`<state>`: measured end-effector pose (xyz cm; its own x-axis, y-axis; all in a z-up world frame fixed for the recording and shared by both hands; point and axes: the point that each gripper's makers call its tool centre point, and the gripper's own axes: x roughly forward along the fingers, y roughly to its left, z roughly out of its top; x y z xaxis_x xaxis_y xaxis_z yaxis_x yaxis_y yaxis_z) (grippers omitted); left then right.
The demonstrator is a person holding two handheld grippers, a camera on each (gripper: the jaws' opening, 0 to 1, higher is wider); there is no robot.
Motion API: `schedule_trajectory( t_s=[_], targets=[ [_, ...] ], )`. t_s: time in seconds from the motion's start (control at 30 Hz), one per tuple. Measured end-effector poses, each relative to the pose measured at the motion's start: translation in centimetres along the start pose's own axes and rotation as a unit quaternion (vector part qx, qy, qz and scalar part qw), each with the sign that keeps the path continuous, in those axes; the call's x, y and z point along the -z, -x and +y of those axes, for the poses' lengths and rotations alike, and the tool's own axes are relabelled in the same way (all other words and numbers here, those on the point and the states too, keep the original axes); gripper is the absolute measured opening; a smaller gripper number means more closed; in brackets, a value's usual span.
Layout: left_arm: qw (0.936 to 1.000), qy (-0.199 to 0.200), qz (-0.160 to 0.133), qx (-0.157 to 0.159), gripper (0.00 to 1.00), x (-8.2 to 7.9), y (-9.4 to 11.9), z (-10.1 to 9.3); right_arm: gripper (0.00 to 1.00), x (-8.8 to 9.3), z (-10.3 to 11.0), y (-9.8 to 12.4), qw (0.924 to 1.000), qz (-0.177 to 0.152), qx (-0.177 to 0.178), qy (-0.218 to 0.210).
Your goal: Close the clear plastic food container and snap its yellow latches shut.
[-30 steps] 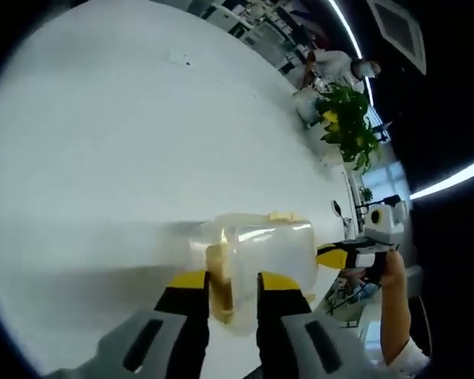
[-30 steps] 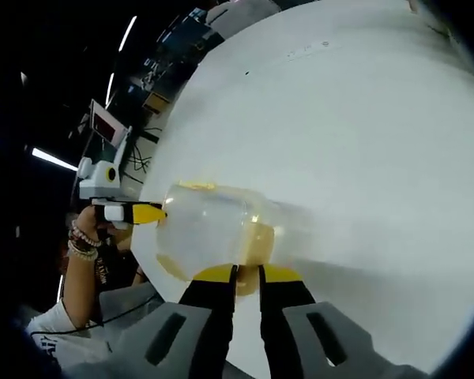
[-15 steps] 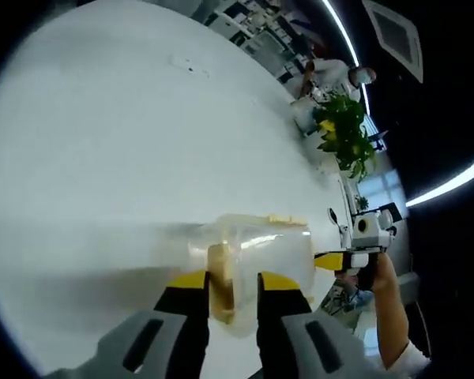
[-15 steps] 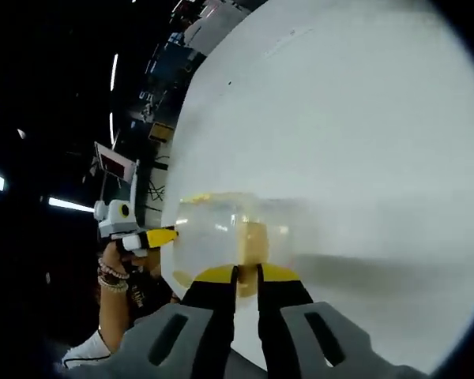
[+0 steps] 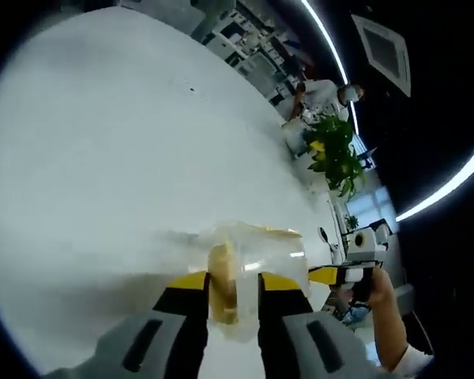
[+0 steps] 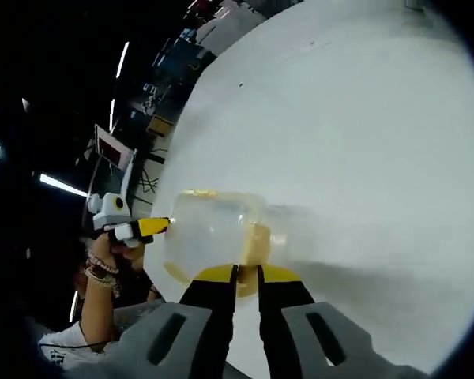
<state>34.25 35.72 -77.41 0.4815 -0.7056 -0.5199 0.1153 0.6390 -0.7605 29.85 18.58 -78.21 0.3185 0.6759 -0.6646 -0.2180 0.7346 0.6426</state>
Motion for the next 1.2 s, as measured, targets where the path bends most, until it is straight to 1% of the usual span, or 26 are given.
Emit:
schedule_trajectory(
  t_s=[0.03, 0.07, 0.1, 0.13, 0.17, 0.23, 0.27, 0.3, 0.33, 0.4, 0.47, 0.5, 0.53, 0.57, 0.63, 0.67, 0.73, 0.77, 0.8, 0.83, 0.87, 0.9, 0.97, 1.07, 1.17, 1.2],
  targets=[
    [0.9993, 0.007, -0.032, 0.019, 0.15, -0.9, 0.4, -0.7, 0.07, -0.1, 0.0, 0.1, 0.9999, -0.001, 0.003, 0.011],
    [0.9984, 0.012, -0.05, 0.026, 0.15, -1.3, 0.8, -1.0, 0.06, -0.4, 0.1, 0.2, 0.9999, -0.01, 0.009, 0.01],
    [0.9975, 0.016, -0.066, 0.022, 0.15, -1.7, 1.1, -1.0, 0.05, -0.6, 0.2, 0.4, 0.9999, -0.011, 0.011, 0.006],
    [0.9963, 0.008, -0.083, 0.022, 0.15, -2.1, 1.4, -1.2, 0.04, -0.8, 0.2, 0.5, 0.9998, -0.013, 0.012, 0.007],
    [0.9963, 0.0, -0.082, 0.023, 0.13, -1.8, 1.5, -1.4, 0.02, -1.1, 0.2, 0.6, 0.9997, -0.016, 0.017, 0.01],
    [0.997, -0.012, -0.072, 0.027, 0.05, -0.8, 1.2, -2.1, 0.0, -2.1, 0.2, 0.9, 0.9987, -0.034, 0.028, 0.024],
    [0.9977, -0.029, -0.052, 0.032, 0.0, 0.1, 0.9, -2.8, 0.0, -2.9, 1.2, 0.7, 0.9984, -0.049, 0.011, 0.024],
    [0.9974, -0.04, -0.051, 0.032, 0.0, 0.5, 0.6, -3.2, 0.0, -3.2, 1.9, 0.5, 0.9981, -0.053, -0.002, 0.031],
    [0.9969, -0.051, -0.054, 0.027, 0.0, 0.8, 0.1, -3.8, 0.0, -3.3, 2.9, 0.1, 0.9981, -0.048, -0.014, 0.035],
    [0.9961, -0.064, -0.059, 0.019, 0.0, 1.5, -0.8, -4.6, 0.0, -3.6, 4.0, -0.7, 0.9976, -0.048, -0.021, 0.045],
    [0.9955, -0.074, -0.047, 0.034, 0.0, 2.6, -1.6, -5.9, 0.0, -3.5, 4.8, -1.5, 0.9976, -0.041, -0.022, 0.053],
    [0.9952, -0.08, -0.039, 0.04, 0.0, 3.2, -2.2, -6.6, 0.0, -3.4, 5.1, -2.0, 0.9971, -0.031, -0.021, 0.067],
    [0.9944, -0.09, -0.039, 0.039, 0.0, 3.4, -2.5, -6.9, 0.0, -3.2, 5.3, -2.4, 0.9966, -0.023, -0.016, 0.077],
    [0.9933, -0.104, -0.038, 0.036, 0.0, 3.6, -2.7, -7.1, 0.0, -3.1, 5.4, -2.9, 0.9958, -0.016, -0.009, 0.09],
    [0.9899, -0.137, -0.023, 0.027, 0.0, 4.0, -3.2, -7.1, 0.0, -3.2, 5.5, -3.8, 0.9944, -0.006, 0.003, 0.105],
    [0.9887, -0.148, -0.011, 0.025, 0.0, 4.4, -3.4, -7.0, 0.0, -3.3, 5.7, -4.1, 0.9938, -0.003, 0.005, 0.111],
    [0.9843, -0.176, 0.017, 0.007, 0.0, 5.5, -3.8, -6.4, 0.0, -3.3, 6.0, -4.8, 0.9928, 0.006, 0.008, 0.119],
    [0.9792, -0.2, 0.03, -0.007, 0.0, 6.1, -3.9, -5.9, 0.0, -3.2, 6.2, -5.3, 0.992, 0.014, 0.009, 0.125],
    [0.9769, -0.213, 0.011, 0.008, 0.0, 5.6, -3.9, -6.5, 0.0, -3.1, 6.3, -5.5, 0.9915, 0.019, 0.01, 0.128],
    [0.9797, -0.199, 0.018, 0.005, 0.0, 5.9, -3.7, -6.6, 0.0, -3.1, 6.4, -5.8, 0.9903, 0.027, 0.014, 0.135],
    [0.9805, -0.195, 0.027, 0.007, 0.0, 6.2, -3.6, -6.6, 0.0, -3.2, 6.4, -5.9, 0.9892, 0.031, 0.018, 0.142],
    [0.9814, -0.187, 0.037, 0.02, 0.0, 6.5, -3.6, -7.0, 0.0, -3.2, 6.4, -6.2, 0.9876, 0.036, 0.024, 0.151],
    [0.9804, -0.188, 0.052, 0.023, 0.0, 6.9, -3.5, -6.9, 0.0, -3.4, 6.5, -6.4, 0.9851, 0.042, 0.029, 0.164],
    [0.9792, -0.19, 0.065, 0.029, 0.0, 7.2, -3.3, -7.0, 0.0, -4.4, 6.4, -6.6, 0.9833, 0.043, 0.044, 0.171],
    [0.9788, -0.189, 0.071, 0.036, 0.0, 7.5, -3.1, -7.3, 0.0, -5.3, 6.5, -6.7, 0.981, 0.035, 0.055, 0.183],
    [0.9777, -0.191, 0.079, 0.035, 0.0, 7.6, -3.1, -7.2, 0.0, -5.7, 6.6, -6.8, 0.9805, 0.033, 0.055, 0.186]
  ],
)
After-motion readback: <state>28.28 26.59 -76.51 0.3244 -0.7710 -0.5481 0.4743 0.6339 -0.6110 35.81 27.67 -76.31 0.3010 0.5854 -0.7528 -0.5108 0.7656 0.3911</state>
